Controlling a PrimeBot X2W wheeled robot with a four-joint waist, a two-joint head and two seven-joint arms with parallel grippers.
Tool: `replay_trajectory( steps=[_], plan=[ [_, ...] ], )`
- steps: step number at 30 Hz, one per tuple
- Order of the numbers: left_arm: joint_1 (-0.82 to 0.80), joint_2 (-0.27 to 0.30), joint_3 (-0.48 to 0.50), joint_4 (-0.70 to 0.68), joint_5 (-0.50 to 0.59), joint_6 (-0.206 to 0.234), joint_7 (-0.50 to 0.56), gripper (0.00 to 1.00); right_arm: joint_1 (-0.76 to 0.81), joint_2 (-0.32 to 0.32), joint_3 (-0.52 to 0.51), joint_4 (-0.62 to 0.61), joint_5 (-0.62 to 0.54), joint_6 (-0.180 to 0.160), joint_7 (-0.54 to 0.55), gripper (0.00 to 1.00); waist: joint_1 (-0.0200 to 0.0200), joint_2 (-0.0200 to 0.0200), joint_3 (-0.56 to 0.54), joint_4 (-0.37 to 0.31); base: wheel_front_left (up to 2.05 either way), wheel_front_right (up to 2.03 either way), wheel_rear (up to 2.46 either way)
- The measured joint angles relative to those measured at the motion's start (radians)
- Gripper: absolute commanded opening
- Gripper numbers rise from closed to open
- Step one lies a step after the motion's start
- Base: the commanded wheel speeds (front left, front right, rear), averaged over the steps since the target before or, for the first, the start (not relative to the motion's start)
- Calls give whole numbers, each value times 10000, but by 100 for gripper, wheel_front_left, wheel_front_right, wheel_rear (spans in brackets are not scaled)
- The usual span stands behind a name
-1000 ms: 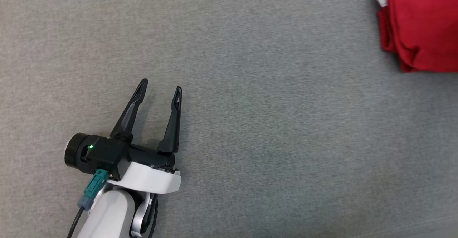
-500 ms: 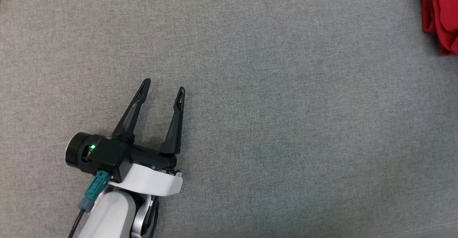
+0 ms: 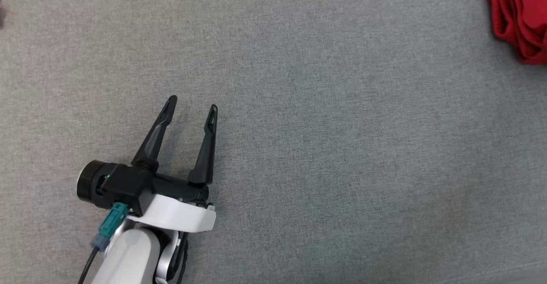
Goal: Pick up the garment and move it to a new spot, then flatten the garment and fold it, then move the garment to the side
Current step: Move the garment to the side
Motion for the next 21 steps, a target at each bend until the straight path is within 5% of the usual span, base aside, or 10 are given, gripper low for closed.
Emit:
replay_trajectory(
  steps=[9,21],
  plan=[
    [2,23,660,840,-535,130,-313,100,1151,512,-1097,-1733,263,-2,-117,100,0,0,-798,-33,0,0,0],
    [593,-100,1494,1996,-932,412,-612,100,4263,2349,-2560,-4600,-629,0,-125,100,0,0,-2475,160,0,0,0]
  ],
)
